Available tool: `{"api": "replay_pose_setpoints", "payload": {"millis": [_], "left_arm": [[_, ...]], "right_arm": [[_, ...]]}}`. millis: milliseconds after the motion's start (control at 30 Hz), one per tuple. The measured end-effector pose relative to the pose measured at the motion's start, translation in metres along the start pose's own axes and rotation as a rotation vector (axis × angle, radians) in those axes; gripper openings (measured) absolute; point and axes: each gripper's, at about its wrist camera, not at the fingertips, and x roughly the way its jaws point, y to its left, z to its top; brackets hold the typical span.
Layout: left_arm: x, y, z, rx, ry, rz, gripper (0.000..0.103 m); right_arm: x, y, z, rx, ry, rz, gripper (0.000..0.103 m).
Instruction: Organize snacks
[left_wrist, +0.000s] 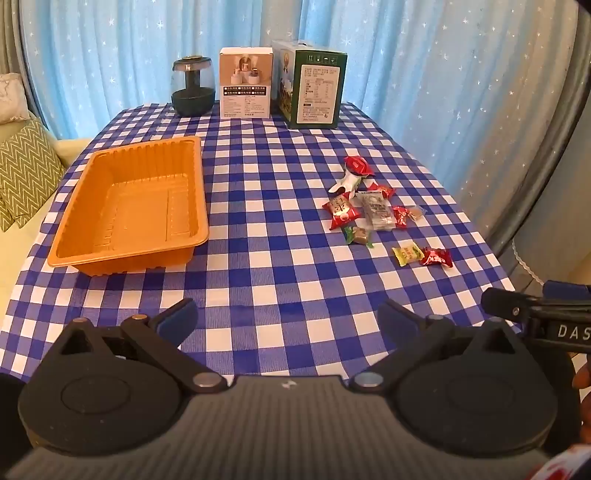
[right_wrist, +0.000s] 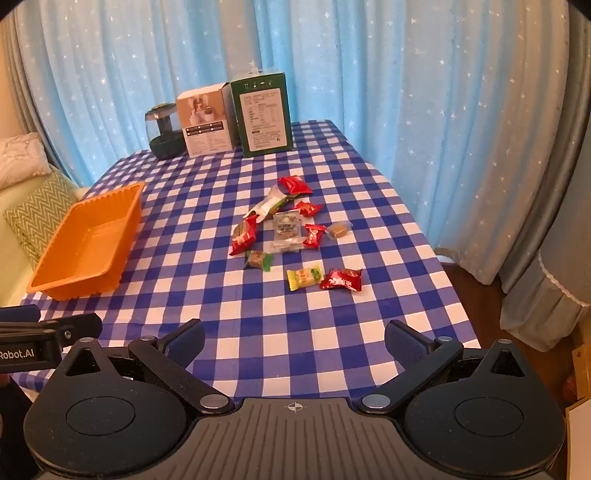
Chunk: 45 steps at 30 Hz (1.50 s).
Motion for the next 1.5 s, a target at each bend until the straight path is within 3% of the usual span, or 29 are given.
{"api": "replay_pose_setpoints", "payload": {"millis": [633,1500], "left_arm": [[-0.0026,0.0005,0.0007,-0.003,-0.025,-0.043,0.103],[-0.0005,-0.008,0.0023,-0.003,-0.024,-0.04,0.103]], "right_arm": [[0.0004,-0.0027,-0.0003,-0.002,-0.001,-0.006,0.103],[0.0003,-0.0036,-0.0013,0.003,0.001,-0.003,0.103]]}}
